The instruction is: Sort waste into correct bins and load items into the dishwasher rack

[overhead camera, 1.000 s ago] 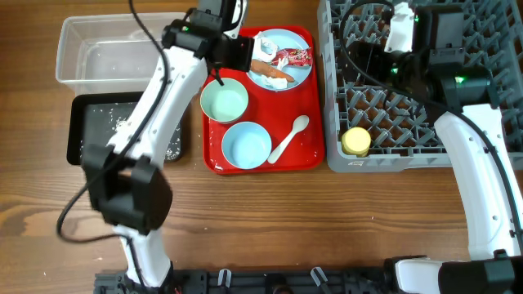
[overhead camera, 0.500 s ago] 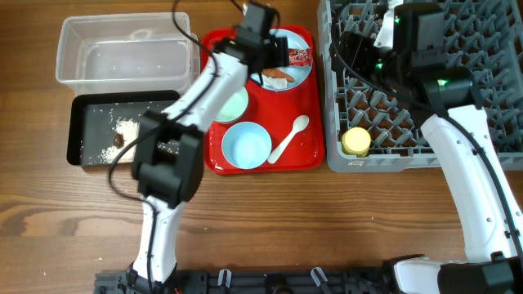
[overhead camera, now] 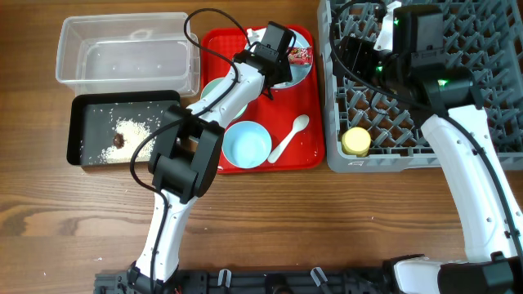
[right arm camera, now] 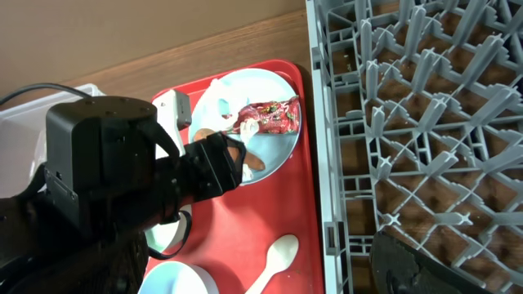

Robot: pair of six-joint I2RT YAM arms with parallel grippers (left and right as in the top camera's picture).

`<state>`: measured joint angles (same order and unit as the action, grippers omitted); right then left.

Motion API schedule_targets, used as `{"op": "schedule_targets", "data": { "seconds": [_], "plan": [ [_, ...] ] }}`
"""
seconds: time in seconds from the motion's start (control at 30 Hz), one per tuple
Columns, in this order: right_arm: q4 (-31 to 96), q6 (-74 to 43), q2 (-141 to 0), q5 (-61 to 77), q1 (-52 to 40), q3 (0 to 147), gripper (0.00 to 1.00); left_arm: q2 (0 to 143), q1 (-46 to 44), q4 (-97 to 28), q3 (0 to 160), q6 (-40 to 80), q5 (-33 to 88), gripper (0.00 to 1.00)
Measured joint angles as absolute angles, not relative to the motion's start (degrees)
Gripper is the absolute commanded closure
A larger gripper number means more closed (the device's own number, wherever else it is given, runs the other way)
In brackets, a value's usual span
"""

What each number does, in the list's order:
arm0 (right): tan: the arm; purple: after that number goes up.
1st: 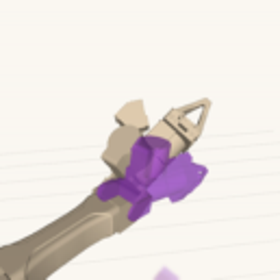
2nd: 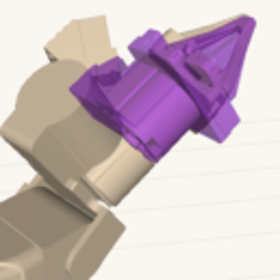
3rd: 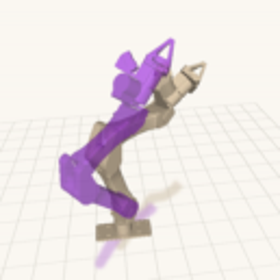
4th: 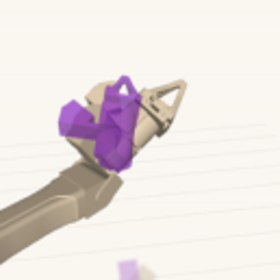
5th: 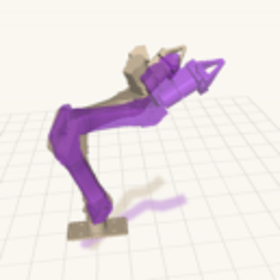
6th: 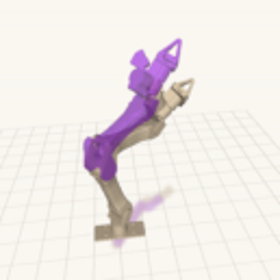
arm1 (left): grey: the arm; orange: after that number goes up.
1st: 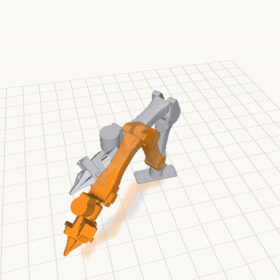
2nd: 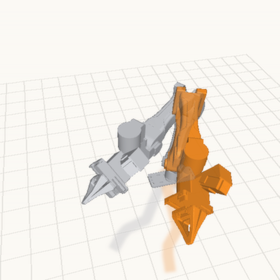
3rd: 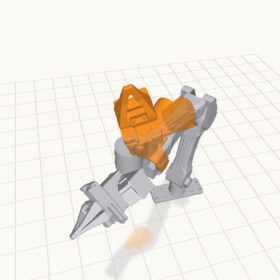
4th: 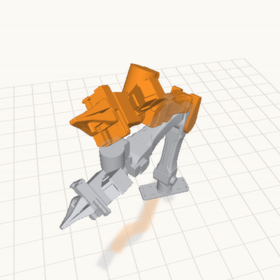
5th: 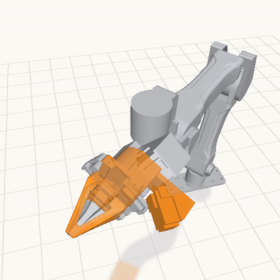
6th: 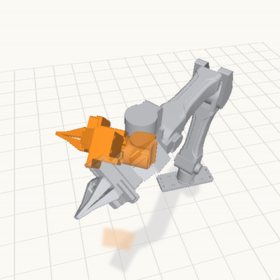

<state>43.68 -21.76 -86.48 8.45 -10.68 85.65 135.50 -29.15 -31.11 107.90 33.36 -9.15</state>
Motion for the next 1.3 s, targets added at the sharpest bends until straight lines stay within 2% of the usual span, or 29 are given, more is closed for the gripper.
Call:
{"op": "schedule_targets", "data": {
  "seconds": [0.07,0.1,0.27,0.33,0.4,0.47,0.53,0.6,0.67,0.7,0.73,0.8,0.97,1.13,1.17,1.2,1.23,1.27,1.3],
  "plan": [
    [43.68,-21.15,-86.46,8.45,-10.68,85.62,0.11,135.50,-29.15,-31.29,107.92,33.56,-9.19,0.57],
    [43.68,-20.86,-86.46,8.45,-10.68,85.65,0.11,135.50,-29.15,-31.29,107.90,33.63,-9.19,0.60],
    [43.70,-20.27,-86.48,8.45,-10.68,85.65,0.11,135.50,-29.15,-37.69,108.09,33.74,-9.21,0.62],
    [43.70,-20.27,-86.48,8.45,-10.68,85.62,0.11,135.50,-29.15,-41.93,108.20,33.58,-9.41,0.72],
    [43.72,-20.27,-86.48,8.45,-10.68,85.65,0.11,135.50,-29.15,-42.63,108.22,33.32,-9.67,0.90],
    [43.72,-20.27,-86.48,8.45,-10.68,85.65,0.11,135.50,-29.15,-42.50,108.25,33.41,-9.87,0.96],
    [43.70,-20.27,-86.48,8.43,-10.68,85.62,0.11,135.50,-29.15,-42.06,108.29,32.73,-10.02,0.95],
    [43.72,-20.27,-86.48,8.45,-10.68,85.62,0.11,135.48,-29.15,-41.63,108.29,31.09,-10.04,0.82],
    [43.72,-20.27,-86.48,8.43,-10.68,85.65,0.11,135.48,-29.15,-41.54,108.42,29.54,-10.02,0.62],
    [43.72,-20.27,-86.48,8.45,-10.68,85.65,0.11,135.48,-29.15,-41.56,108.42,28.82,-10.04,0.55],
    [43.72,-20.27,-86.48,8.45,-10.68,85.65,0.11,135.48,-29.15,-41.30,108.44,28.45,-10.02,0.49],
    [43.70,-20.25,-86.48,8.43,-10.68,85.65,0.11,135.48,-29.15,-40.12,108.66,26.72,-10.02,0.46],
    [43.72,-20.23,-86.48,8.43,-10.68,85.65,0.11,135.48,-29.15,-35.29,108.79,23.59,-10.11,0.44],
    [43.72,-19.20,-86.48,8.40,-10.68,85.65,0.11,135.48,-29.15,-34.26,108.84,22.06,-12.25,0.48],
    [43.70,-19.18,-86.48,8.29,-10.68,85.65,0.11,135.48,-29.15,-34.26,108.84,21.87,-12.43,0.50],
    [43.72,-19.18,-86.48,8.27,-10.68,85.65,0.11,135.48,-29.08,-34.22,108.84,21.82,-12.62,0.57],
    [43.72,-19.18,-86.48,8.27,-10.68,85.62,0.11,135.48,-29.08,-34.22,108.84,21.71,-12.67,0.70],
    [43.70,-19.18,-86.48,8.27,-10.68,85.65,0.11,135.48,-29.08,-34.24,108.84,21.43,-12.82,0.74],
    [43.70,-19.18,-86.48,8.27,-10.68,85.65,0.11,135.48,-29.08,-34.26,108.84,21.54,-12.93,0.73]
  ]
}}
